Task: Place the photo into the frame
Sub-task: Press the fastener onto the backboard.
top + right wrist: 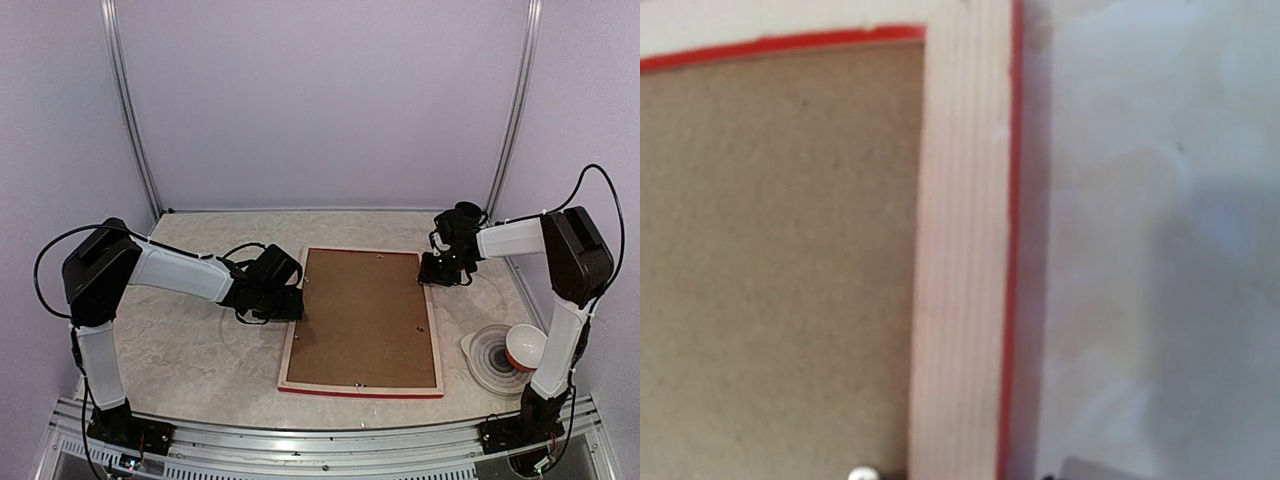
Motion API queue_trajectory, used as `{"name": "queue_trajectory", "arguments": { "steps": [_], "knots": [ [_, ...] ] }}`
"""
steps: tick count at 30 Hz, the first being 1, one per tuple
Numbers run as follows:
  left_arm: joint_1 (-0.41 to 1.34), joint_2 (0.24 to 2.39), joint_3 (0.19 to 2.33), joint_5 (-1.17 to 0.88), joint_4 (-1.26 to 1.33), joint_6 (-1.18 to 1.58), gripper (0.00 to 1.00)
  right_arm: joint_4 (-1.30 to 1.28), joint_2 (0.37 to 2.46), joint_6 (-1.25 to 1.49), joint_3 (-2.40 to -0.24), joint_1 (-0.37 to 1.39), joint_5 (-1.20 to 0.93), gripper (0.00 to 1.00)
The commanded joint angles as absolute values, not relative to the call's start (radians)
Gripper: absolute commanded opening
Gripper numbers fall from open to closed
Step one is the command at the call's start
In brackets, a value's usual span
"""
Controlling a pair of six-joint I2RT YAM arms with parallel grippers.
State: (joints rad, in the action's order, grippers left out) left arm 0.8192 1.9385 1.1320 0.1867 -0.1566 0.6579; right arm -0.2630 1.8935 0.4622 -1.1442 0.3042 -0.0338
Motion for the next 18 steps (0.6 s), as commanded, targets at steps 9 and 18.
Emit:
{"name": "queue_trajectory", "arguments": {
  "steps": [9, 18],
  "knots": [
    [0.812, 1.927, 1.129, 0.179, -0.146, 0.664, 0.61, -0.352, 1.952, 0.426, -1.132, 0.314, 0.085, 0.33],
    [0.812, 1.925, 1.130, 0.183, -0.147, 0.663, 0.61, -0.406, 1.988, 0.390, -1.150, 0.332, 0.076, 0.34]
  ]
}}
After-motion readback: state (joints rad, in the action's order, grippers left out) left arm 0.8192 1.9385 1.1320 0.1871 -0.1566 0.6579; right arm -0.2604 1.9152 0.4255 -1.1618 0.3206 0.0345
